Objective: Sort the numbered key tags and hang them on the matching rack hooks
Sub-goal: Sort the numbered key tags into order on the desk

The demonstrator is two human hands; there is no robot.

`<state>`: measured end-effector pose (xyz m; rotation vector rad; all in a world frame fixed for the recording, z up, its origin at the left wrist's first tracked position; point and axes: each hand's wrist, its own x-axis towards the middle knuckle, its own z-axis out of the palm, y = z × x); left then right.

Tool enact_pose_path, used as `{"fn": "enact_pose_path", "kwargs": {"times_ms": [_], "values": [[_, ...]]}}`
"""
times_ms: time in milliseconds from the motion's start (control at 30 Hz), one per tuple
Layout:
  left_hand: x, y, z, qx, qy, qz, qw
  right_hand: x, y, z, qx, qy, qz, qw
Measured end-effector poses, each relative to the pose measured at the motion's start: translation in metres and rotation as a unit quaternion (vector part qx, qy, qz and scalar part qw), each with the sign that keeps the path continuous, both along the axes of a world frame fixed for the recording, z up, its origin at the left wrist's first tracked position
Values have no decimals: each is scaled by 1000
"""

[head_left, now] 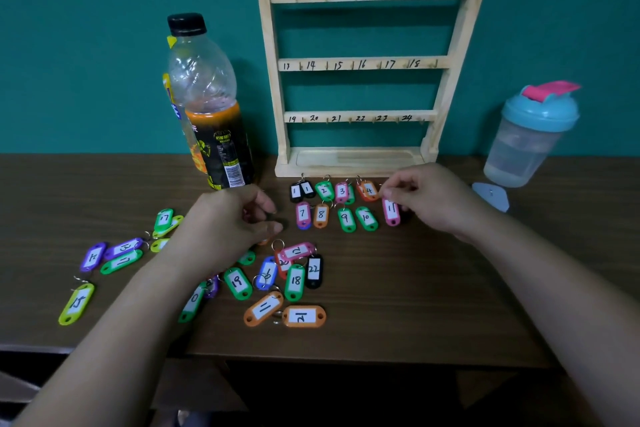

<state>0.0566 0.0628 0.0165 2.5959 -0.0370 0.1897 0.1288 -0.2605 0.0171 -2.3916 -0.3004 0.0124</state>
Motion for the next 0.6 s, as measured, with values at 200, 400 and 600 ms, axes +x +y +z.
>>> {"fn": "enact_pose_path", "kwargs": {"times_ms": [200, 400, 600], "values": [[-13, -11, 4, -5, 4, -31, 1000, 2, 0, -8, -21, -29, -12, 999], [-19, -13, 9, 15, 21, -69, 997, 2, 1, -8, -5, -47, -19, 999], [-21, -11, 10, 18, 70, -83, 994, -5, 6, -4, -5, -101, -23, 995]]}}
